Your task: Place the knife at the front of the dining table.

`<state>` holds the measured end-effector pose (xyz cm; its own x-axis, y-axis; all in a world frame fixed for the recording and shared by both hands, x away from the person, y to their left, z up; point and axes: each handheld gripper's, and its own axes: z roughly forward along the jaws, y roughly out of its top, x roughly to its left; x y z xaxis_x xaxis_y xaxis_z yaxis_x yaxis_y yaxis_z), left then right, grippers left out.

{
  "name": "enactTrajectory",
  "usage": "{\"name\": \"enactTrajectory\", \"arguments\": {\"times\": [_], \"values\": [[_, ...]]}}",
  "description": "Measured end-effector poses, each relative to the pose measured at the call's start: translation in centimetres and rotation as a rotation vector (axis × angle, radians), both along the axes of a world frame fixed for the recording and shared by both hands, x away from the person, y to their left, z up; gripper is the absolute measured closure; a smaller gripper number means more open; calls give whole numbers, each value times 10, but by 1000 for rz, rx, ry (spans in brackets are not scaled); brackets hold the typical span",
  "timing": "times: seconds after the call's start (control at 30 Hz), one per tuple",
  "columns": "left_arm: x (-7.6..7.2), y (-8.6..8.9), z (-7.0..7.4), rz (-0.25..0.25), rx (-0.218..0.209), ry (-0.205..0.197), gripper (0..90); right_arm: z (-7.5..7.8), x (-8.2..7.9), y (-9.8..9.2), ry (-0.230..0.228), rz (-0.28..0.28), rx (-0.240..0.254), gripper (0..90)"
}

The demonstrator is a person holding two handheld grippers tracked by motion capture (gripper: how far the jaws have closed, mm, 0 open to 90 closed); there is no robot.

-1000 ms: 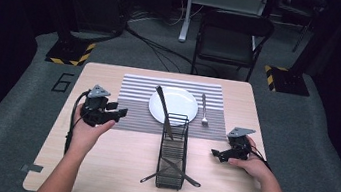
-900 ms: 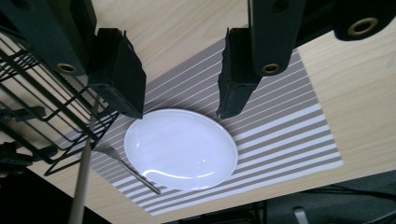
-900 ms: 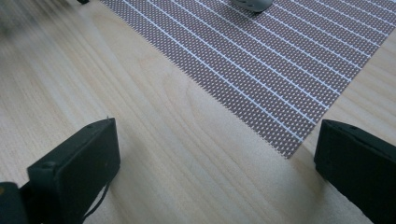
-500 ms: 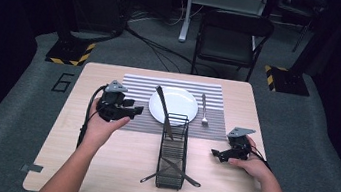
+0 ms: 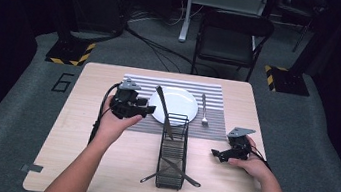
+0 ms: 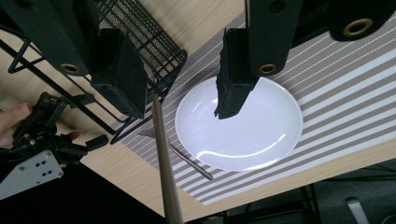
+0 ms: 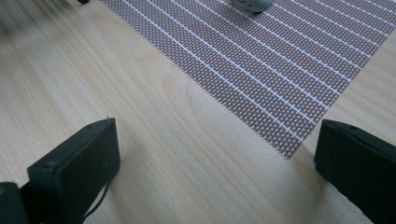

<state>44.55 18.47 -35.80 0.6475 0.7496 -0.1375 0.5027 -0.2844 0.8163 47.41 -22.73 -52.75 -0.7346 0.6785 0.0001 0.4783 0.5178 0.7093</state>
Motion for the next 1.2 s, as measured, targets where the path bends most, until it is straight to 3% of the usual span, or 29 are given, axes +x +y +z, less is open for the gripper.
{"name": "enactTrajectory", "arguments": {"times": [0.73, 1.2], "values": [[18, -33, -17, -50, -30, 38, 584, 0, 0, 0, 0, 1, 0, 0], [25, -45, -27, -62, -30, 35, 661, 0, 0, 0, -2, 6, -4, 0]]}}
